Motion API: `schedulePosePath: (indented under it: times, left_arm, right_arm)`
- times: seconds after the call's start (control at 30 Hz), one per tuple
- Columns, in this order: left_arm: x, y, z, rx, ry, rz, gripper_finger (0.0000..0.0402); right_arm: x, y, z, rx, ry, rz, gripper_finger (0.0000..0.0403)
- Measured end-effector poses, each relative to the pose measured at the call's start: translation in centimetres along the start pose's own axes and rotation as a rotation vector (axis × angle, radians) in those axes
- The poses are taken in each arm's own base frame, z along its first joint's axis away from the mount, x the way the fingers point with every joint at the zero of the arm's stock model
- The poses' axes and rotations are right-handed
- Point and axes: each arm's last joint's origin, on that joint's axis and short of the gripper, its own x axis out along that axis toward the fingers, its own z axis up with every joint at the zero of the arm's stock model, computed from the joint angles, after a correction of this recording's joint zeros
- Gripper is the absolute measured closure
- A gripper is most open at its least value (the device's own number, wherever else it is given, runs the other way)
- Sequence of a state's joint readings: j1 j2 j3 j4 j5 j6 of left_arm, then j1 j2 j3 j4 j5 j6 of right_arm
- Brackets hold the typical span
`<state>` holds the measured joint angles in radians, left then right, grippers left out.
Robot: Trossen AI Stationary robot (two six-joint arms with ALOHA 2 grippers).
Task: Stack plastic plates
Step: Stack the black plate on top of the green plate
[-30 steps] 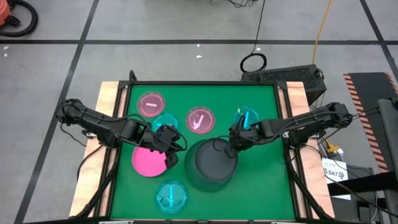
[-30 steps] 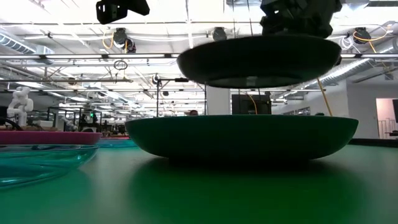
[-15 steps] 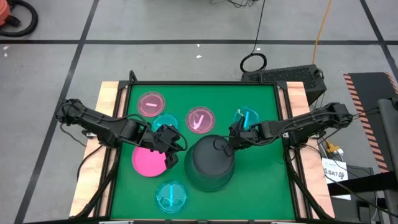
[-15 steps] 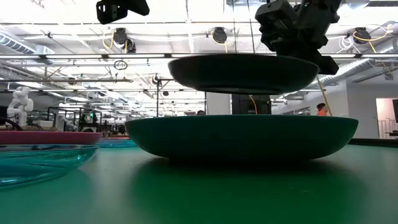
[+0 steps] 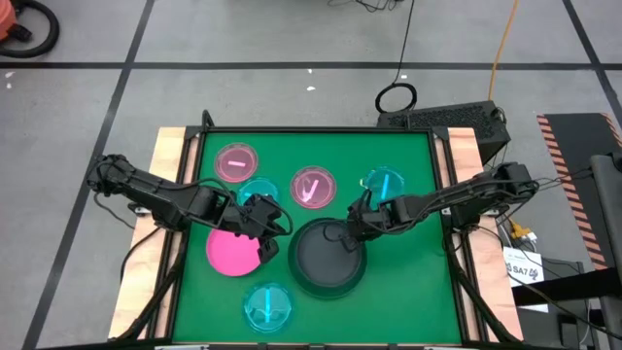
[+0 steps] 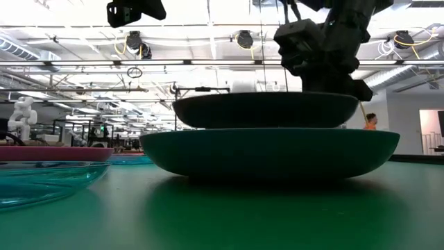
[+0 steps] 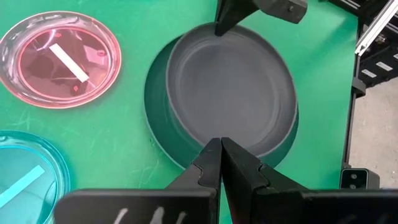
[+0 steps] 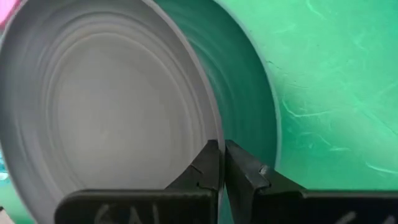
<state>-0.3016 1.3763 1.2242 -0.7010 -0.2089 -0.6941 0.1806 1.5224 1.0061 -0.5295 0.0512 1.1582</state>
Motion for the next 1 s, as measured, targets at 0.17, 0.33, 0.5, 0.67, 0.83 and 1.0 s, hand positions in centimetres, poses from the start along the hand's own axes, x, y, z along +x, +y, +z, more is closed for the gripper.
schedulePosePath:
  times: [0.17, 0.33, 0.5, 0.67, 0.83, 1.0]
  left_arm:
    - [0.0, 0.0, 0.0, 0.001, 0.000, 0.001, 0.0385]
    - [0.0, 0.0, 0.0, 0.008, 0.001, 0.003, 0.0385]
    - [0.0, 0.0, -0.1, 0.009, 0.005, 0.006, 0.0385]
    - [0.0, 0.0, -0.1, 0.010, 0.005, 0.007, 0.0385]
    - [0.0, 0.1, -0.1, 0.010, 0.007, 0.008, 0.0385]
    - [0.0, 0.1, -0.1, 0.010, 0.008, 0.009, 0.0385]
  right_arm:
    - [0.1, 0.0, 0.0, -0.014, -0.003, -0.003, 0.0397]
    - [0.9, 0.1, 0.0, -0.018, 0.001, -0.010, 0.0397]
    - [1.4, 0.2, 0.0, -0.018, 0.004, -0.010, 0.0397]
    - [2.3, 0.1, -0.1, -0.022, 0.017, -0.034, 0.0397]
    - [3.2, 0.0, -0.4, -0.027, 0.055, -0.050, 0.0396]
    - [3.8, -0.1, -0.5, -0.029, 0.065, -0.064, 0.0392]
